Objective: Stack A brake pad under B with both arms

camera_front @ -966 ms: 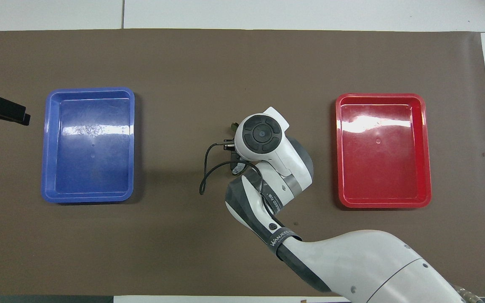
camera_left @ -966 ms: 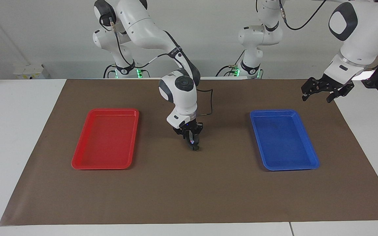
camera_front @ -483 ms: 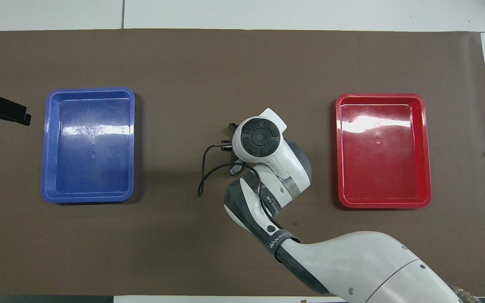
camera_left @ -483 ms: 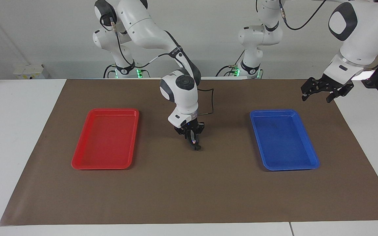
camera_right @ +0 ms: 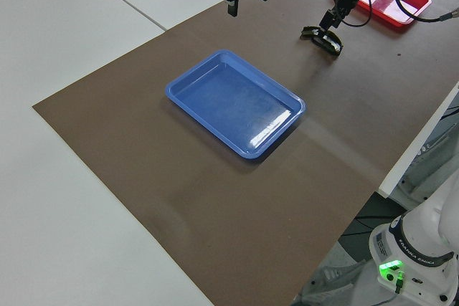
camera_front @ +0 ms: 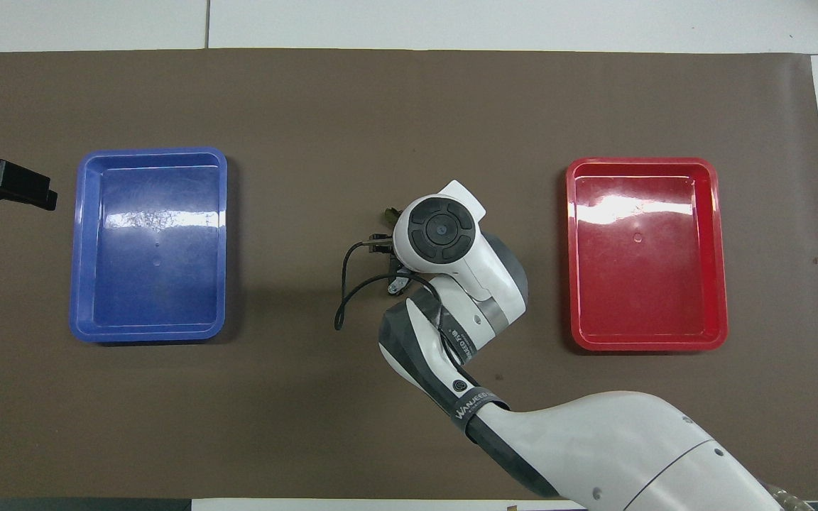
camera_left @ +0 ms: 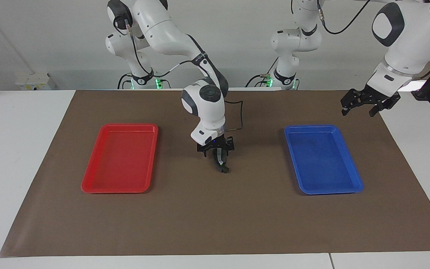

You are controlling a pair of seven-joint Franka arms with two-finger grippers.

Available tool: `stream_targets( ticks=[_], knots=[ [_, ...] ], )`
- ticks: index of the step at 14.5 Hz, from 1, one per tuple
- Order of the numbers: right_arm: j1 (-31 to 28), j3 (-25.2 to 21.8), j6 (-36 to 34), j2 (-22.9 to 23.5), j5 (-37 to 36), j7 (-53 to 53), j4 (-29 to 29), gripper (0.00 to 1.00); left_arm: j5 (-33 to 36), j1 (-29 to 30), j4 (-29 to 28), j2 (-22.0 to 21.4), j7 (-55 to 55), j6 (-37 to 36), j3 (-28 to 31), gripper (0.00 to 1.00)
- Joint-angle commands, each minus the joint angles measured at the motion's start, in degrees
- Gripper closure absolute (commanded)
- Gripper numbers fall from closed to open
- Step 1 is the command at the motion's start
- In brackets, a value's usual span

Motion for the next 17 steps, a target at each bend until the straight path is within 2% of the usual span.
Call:
stream_targets(
  ticks=[1,5,13,17],
  knots=[
    [-4.71,0.26,-3.87,-5.86,-1.11,0.34,-1.09,0.00,-0.14,0.44,-0.74,-1.06,-0.61,-1.30,0.07,0.01],
    [-12.28,0.44,-8.97,-12.37,-1.11,-4.21,-1.09,0.00,-0.14,0.62,-0.74,-1.06,-0.69,-1.04,0.07,0.01],
    [-24.85,0.27,-18.46,-21.87,-1.11,-17.84,0.39,0.00,-0.14,0.53,-0.74,-1.06,-0.69,-0.86,0.07,0.01],
    [-28.20,0.09,-31.71,-24.94,-0.67,-21.72,5.40,0.00,-0.14,0.62,-0.74,-1.06,-0.69,-0.86,0.07,0.01]
  ],
)
